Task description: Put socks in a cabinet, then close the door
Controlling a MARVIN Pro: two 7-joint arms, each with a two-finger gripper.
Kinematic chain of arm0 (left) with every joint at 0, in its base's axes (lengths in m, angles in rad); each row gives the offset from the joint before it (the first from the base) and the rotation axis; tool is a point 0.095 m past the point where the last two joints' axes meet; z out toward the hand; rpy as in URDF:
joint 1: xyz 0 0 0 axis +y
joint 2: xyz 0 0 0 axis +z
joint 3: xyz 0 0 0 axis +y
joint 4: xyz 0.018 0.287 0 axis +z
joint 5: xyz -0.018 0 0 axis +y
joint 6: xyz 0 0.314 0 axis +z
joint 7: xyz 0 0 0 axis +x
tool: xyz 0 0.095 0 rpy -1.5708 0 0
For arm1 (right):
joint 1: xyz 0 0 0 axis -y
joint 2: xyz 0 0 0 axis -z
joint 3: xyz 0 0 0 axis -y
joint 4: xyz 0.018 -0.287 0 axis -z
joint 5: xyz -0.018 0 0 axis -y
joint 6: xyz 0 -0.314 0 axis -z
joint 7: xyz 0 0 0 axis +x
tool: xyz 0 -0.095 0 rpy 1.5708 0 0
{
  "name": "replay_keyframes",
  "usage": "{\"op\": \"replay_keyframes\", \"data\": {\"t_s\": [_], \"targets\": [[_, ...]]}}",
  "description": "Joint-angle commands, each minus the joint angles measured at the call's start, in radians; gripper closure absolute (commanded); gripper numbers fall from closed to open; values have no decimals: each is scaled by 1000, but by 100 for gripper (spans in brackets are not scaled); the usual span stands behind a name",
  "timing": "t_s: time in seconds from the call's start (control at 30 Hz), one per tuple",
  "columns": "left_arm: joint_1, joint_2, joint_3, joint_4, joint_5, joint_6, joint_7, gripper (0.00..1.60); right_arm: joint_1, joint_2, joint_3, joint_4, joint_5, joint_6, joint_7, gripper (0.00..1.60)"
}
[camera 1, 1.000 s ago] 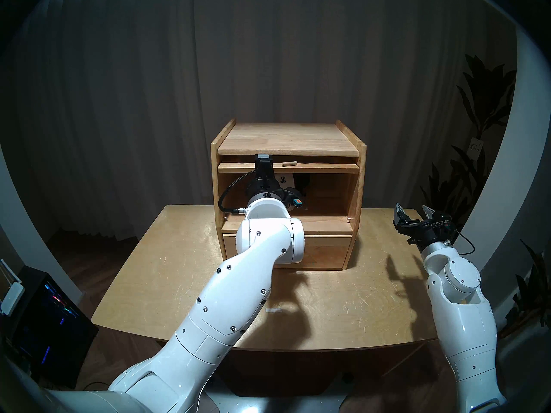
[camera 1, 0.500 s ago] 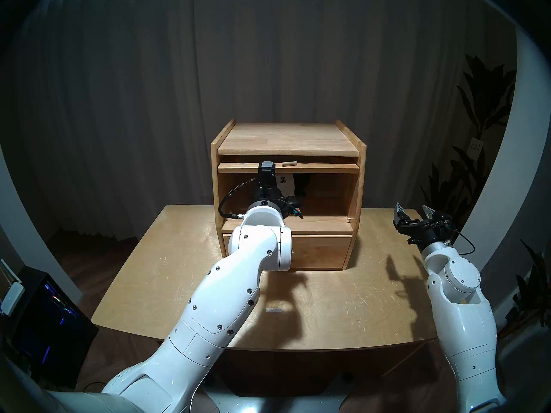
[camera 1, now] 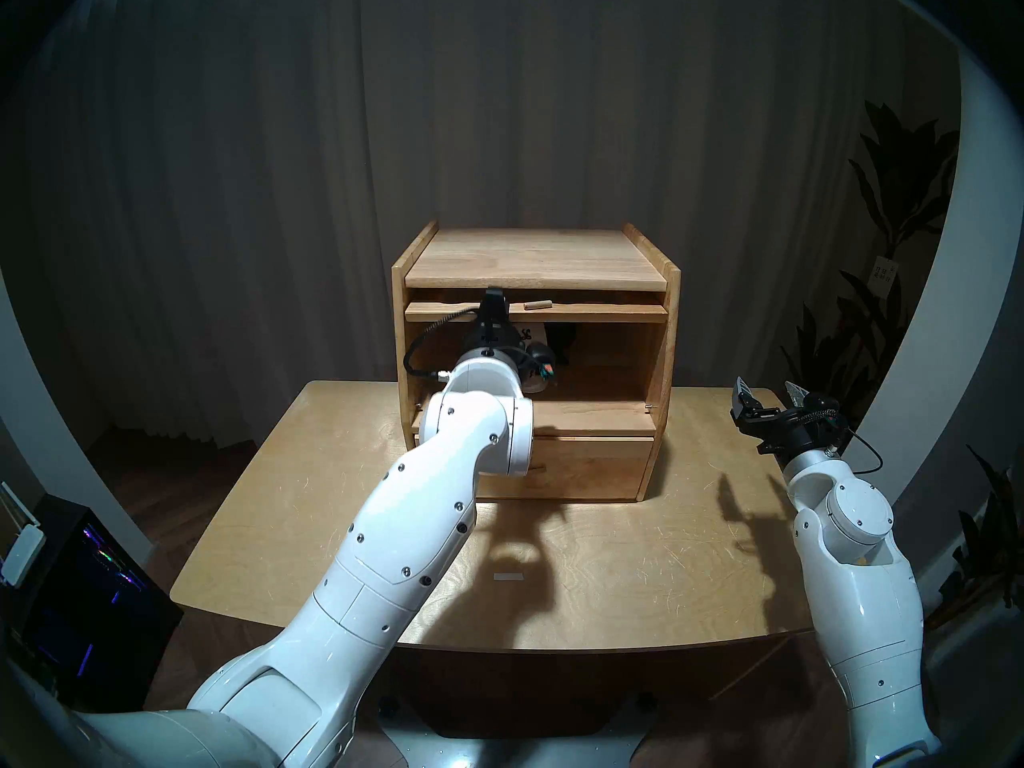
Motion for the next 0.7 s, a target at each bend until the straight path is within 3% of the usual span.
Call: {"op": "replay_keyframes", "data": {"t_s": [0.0, 0.27, 0.67], "targets": [[-20, -8, -35, 11, -15, 12, -20, 160, 6, 3, 2, -24, -2, -11, 3, 0], [72, 3, -17, -92, 4, 54, -28, 160, 6, 3, 2, -24, -2, -11, 3, 0], [124, -1, -7, -112, 17, 94, 17, 160, 6, 3, 2, -24, -2, -12, 2, 0]]}}
